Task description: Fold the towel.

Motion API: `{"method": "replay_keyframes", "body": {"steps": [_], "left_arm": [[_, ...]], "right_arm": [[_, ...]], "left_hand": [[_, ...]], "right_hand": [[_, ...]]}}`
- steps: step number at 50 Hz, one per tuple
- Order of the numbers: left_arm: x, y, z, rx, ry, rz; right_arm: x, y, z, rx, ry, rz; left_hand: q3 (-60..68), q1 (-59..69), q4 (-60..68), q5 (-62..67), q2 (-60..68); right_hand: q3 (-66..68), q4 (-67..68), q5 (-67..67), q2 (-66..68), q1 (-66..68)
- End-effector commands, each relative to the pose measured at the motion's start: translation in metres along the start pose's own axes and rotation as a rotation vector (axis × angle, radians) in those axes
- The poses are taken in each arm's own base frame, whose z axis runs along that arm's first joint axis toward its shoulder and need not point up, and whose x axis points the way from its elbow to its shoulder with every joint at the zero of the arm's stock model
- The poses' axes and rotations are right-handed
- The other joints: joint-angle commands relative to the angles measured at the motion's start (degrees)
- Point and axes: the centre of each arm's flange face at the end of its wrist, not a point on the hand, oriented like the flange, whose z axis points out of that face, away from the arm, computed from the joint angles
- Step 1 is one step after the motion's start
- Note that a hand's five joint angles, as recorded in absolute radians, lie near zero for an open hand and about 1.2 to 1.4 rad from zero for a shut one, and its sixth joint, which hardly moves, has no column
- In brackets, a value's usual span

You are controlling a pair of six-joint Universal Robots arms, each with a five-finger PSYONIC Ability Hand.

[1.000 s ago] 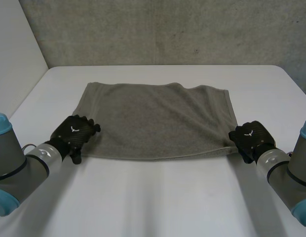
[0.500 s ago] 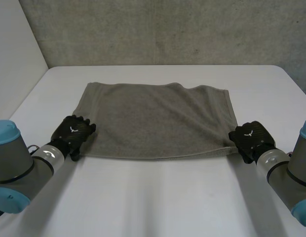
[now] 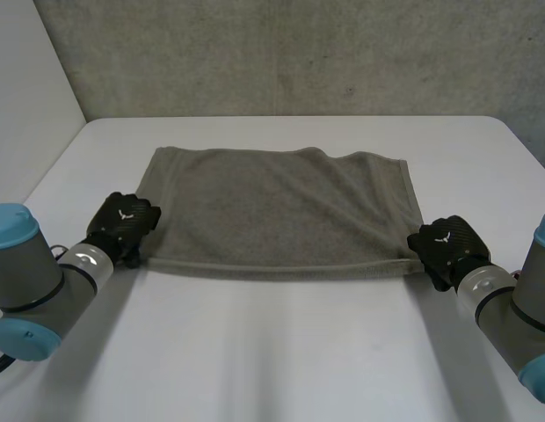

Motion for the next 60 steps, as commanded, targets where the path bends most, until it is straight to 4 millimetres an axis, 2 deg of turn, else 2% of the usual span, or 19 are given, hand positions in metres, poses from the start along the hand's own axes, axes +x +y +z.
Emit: {"method": "replay_keyframes", "body": {"steps": [1,14,25,38,46,50,60], "left_arm": [[-0.002,-0.002,0.001,0.028,-0.018,-0.029],[0.010,0.007,-0.008,-0.016,0.030,-0.038],[0.012,0.004,-0.017,-0.028,0.040,-0.044],[0.014,0.006,-0.016,-0.026,0.044,-0.043],[0.015,0.007,-0.010,-0.017,0.043,-0.042],[0.009,0.002,-0.004,0.014,0.021,-0.043],[0.007,-0.001,-0.004,0.037,0.005,-0.132]], "right_arm": [[0.000,0.000,0.000,0.000,-0.001,-0.001],[0.000,0.000,0.000,-0.001,0.000,-0.001],[0.000,0.001,0.001,-0.002,-0.001,-0.002],[0.000,0.001,0.001,-0.003,-0.002,-0.002],[-0.001,0.002,0.001,-0.004,-0.003,-0.001],[-0.001,0.002,0.001,-0.003,-0.004,-0.001],[-0.001,0.002,0.001,-0.005,-0.004,-0.001]], "left_hand": [[7.4,7.4,7.4,21.1,7.4],[6.3,6.2,6.3,19.9,6.3],[6.3,6.2,6.3,19.9,6.3],[7.1,7.1,7.1,20.8,7.1],[7.1,7.1,7.1,20.8,7.1],[7.1,7.1,7.1,20.8,7.1],[6.9,6.9,6.9,20.6,6.9]], "right_hand": [[3.3,3.3,2.6,3.4,3.2],[3.3,3.3,2.6,3.4,3.2],[3.3,3.3,2.6,3.4,3.2],[3.3,3.3,2.6,3.4,3.2],[3.3,3.3,2.6,3.4,3.2],[3.3,3.3,2.6,3.4,3.2],[3.3,3.3,2.6,3.4,3.2]]}}
